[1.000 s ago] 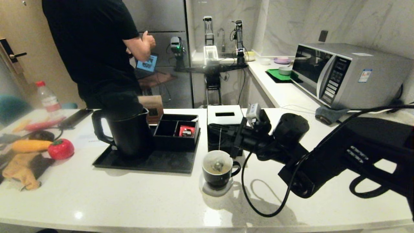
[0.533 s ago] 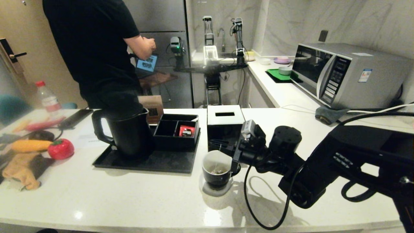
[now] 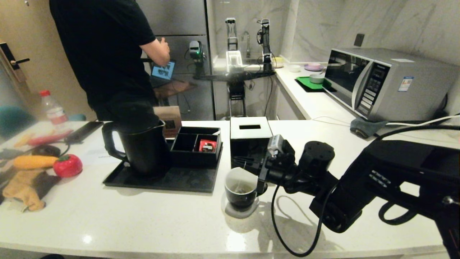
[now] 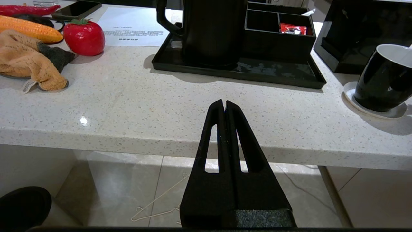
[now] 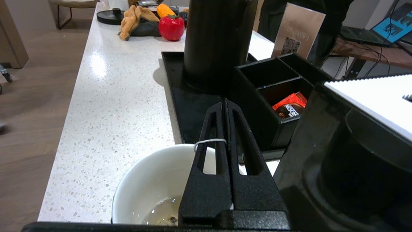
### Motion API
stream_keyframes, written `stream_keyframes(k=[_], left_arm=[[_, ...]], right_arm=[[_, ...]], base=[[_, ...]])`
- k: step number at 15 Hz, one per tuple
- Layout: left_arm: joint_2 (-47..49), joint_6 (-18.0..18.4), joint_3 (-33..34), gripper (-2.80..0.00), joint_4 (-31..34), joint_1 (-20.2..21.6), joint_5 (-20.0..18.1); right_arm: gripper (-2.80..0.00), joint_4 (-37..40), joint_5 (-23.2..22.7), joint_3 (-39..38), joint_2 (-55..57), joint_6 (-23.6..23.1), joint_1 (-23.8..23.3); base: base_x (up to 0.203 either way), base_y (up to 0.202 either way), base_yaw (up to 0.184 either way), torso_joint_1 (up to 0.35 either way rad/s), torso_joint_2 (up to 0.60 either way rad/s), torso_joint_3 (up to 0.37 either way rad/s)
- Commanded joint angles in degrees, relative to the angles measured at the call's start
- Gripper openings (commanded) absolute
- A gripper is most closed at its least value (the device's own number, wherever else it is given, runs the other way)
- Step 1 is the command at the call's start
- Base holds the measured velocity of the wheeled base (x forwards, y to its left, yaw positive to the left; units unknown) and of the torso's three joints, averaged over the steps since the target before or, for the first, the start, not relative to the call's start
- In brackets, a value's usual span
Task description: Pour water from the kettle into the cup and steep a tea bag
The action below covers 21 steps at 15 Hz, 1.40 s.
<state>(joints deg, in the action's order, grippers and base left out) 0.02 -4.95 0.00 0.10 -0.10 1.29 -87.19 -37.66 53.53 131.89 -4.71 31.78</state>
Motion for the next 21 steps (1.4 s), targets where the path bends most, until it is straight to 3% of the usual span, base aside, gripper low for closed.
stream_keyframes(k=[1,9,21], left_arm=[[0.0,-0.1,0.0,-2.80,0.0,0.0,0.0],[0.0,-0.1,0.0,-2.80,0.0,0.0,0.0],[0.0,-0.1,0.0,-2.80,0.0,0.0,0.0]], right_arm=[[-2.80,-2.8,-0.2,0.4,-0.9,0.0,0.0],[-2.80,-2.8,-0.3,5.0,-5.6,0.9,-0.1],[-2.80,-2.8,-0.3,4.6,-9.5,1.1,-0.4]], base=[[0.000,0.000,0.000,0.000,0.00,0.000],[0.000,0.000,0.000,0.000,0.00,0.000],[0.000,0.000,0.000,0.000,0.00,0.000]])
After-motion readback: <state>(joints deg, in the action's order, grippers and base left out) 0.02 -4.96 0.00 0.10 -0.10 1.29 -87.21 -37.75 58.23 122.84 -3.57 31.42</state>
